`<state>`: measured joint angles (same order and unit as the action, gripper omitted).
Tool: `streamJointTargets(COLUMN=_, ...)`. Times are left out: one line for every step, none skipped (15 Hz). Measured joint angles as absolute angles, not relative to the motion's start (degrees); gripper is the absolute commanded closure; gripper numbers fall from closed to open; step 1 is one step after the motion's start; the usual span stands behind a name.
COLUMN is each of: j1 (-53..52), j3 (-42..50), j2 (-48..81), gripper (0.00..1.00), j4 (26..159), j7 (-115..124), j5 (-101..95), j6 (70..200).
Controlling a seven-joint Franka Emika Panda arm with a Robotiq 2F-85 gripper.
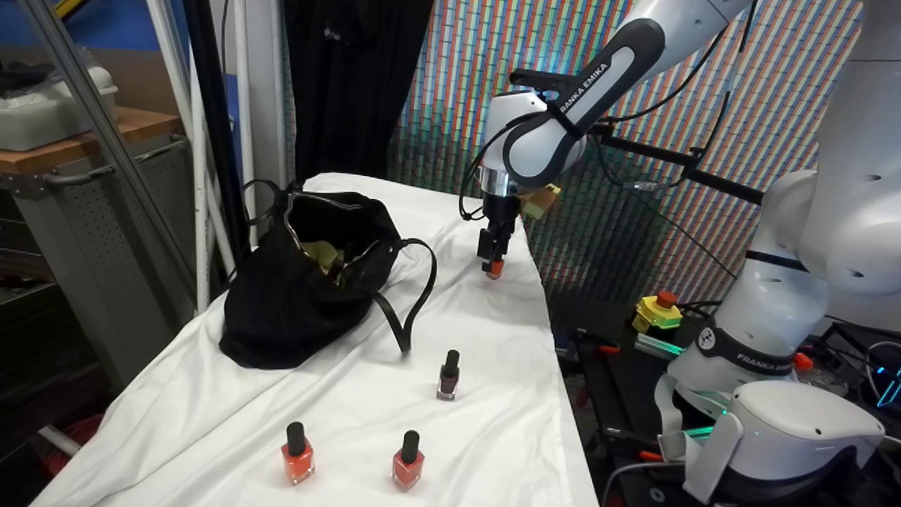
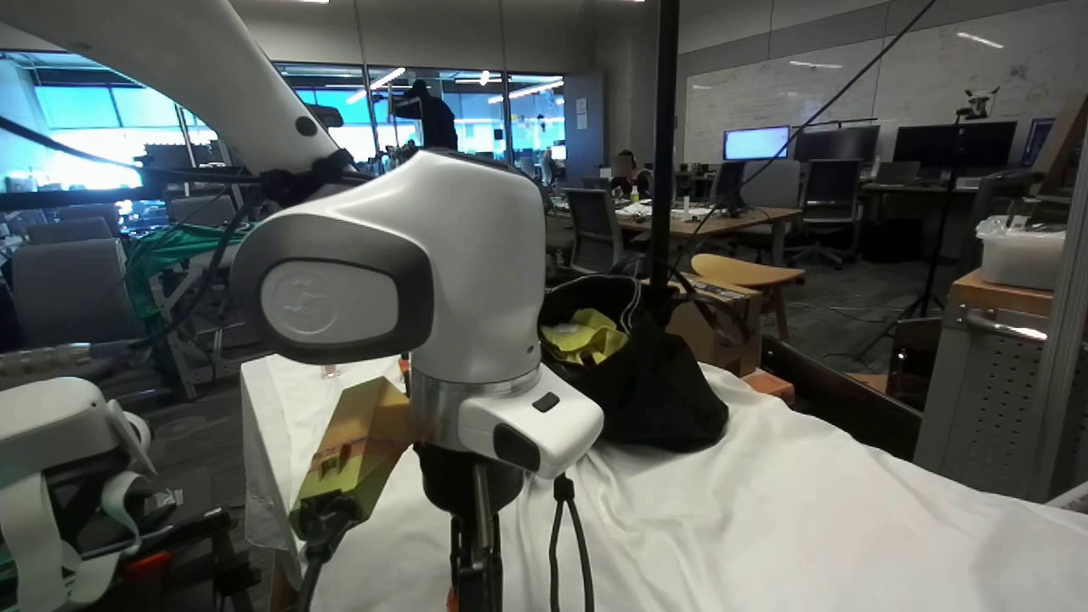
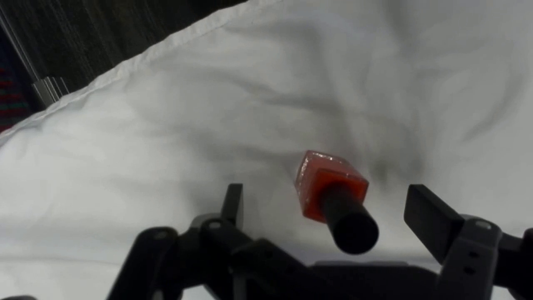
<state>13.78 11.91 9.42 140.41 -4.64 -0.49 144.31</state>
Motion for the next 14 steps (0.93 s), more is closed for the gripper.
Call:
streamJointTargets(j1=13.8, j3=11.9, j2=9.4, gripper=0.0, j4=140.5, j7=-4.7, j5=-0.5, j6=144.3)
streamJointTargets(j1=13.8, j3=11.9, j2=9.4, gripper=0.0, j4=140.6, j7=-4.7, j5=-0.5, j6=144.3)
streamJointTargets(j1=13.8, j3=11.9, j2=9.4, gripper=0.0, j4=140.7, j7=-4.8, j5=-0.5, j6=144.3)
streamJointTargets(j1=13.8, j3=11.9, j2=9.4, gripper=0.0, j4=140.8, j7=-4.9, j5=-0.5, j6=144.3)
streamJointTargets(j1=13.8, j3=11.9, j2=9.4, gripper=0.0, j4=140.8, j7=-5.0, j5=-0.5, j6=144.3)
streamJointTargets(j1=13.8, j3=11.9, j2=9.4, gripper=0.0, j4=140.9, j7=-5.3, j5=-0.4, j6=144.3)
streamJointTargets(j1=13.8, j3=11.9, j2=9.4, gripper=0.0, j4=140.9, j7=-5.6, j5=-0.3, j6=144.4)
streamJointTargets(j1=13.8, j3=11.9, j2=9.4, gripper=0.0, j4=140.9, j7=-6.0, j5=-0.1, j6=144.4)
streamJointTargets(j1=13.8, j3=11.8, j2=9.4, gripper=0.0, j4=140.9, j7=-6.4, j5=0.3, j6=144.4)
streamJointTargets(j1=13.8, j3=11.7, j2=9.5, gripper=0.0, j4=140.9, j7=-6.9, j5=0.6, j6=144.4)
streamJointTargets(j1=13.8, j3=11.6, j2=9.5, gripper=0.0, j4=140.9, j7=-7.3, j5=0.9, j6=144.4)
streamJointTargets(j1=13.8, j3=11.5, j2=9.6, gripper=0.0, j4=140.9, j7=-7.7, j5=1.1, j6=144.4)
streamJointTargets(j1=13.8, j3=11.5, j2=9.7, gripper=0.0, j4=140.9, j7=-7.9, j5=1.3, j6=144.4)
streamJointTargets(j1=13.8, j3=11.4, j2=9.8, gripper=0.0, j4=140.9, j7=-8.1, j5=1.4, j6=144.4)
